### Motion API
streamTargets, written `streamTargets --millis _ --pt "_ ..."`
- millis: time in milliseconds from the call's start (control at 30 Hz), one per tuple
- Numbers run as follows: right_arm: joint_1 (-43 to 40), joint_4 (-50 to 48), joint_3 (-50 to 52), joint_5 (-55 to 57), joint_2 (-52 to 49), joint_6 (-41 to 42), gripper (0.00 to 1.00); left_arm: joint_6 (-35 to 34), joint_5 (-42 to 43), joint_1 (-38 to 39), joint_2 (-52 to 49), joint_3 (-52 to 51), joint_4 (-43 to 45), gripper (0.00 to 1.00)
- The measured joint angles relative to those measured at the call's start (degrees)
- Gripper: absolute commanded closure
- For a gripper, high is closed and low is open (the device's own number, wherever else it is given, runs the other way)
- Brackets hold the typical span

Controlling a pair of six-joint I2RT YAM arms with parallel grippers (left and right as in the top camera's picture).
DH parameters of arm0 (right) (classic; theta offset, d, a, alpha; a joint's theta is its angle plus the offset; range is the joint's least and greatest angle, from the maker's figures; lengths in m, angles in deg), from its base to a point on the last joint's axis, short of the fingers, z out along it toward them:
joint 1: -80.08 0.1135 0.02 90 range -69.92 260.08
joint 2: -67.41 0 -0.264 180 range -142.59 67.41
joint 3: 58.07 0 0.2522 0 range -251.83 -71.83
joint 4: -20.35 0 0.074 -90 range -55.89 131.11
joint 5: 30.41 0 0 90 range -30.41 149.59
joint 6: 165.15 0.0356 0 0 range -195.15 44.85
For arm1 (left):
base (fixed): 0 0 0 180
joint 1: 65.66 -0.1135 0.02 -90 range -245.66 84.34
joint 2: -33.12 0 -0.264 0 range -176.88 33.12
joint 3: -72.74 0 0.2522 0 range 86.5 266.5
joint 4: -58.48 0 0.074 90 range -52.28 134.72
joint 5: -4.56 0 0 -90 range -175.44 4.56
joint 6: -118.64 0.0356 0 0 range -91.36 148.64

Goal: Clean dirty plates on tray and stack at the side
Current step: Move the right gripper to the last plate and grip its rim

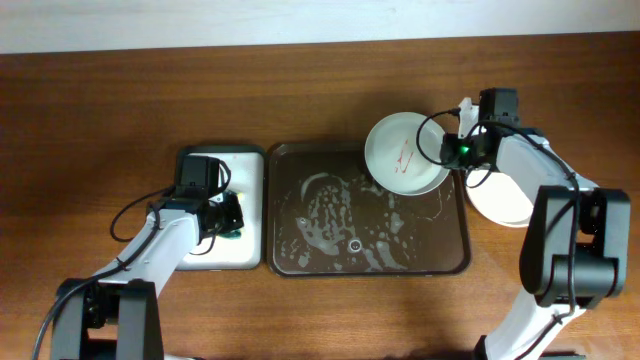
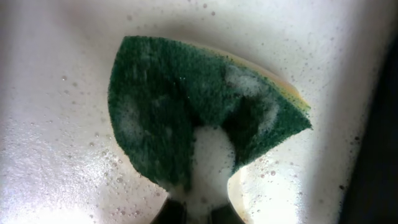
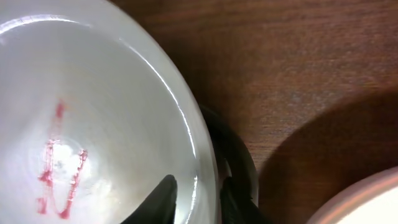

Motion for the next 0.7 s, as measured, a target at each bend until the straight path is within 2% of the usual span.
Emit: streamTargets --millis 100,233,600,633,700 --pt "0.0 0.3 0.0 -0.6 -0.6 0.4 0.96 0.0 0.0 0.0 0.0 0.0 0.0 0.97" --pt "0.0 1.5 0.0 -3.9 -0.4 0.8 0.96 0.0 0.0 0.0 0.0 0.0 0.0 0.96" --pt "0.2 20.3 0.1 -11.6 3.2 2.6 0.96 0.0 0.0 0.0 0.0 0.0 0.0 0.97" --pt "0.5 21.6 0.1 -11.7 3.2 2.7 0.96 0.0 0.0 0.0 0.0 0.0 0.0 0.95" --pt "1.6 22.8 0.1 -12.0 3.2 2.8 0.96 0.0 0.0 0.0 0.0 0.0 0.0 0.72"
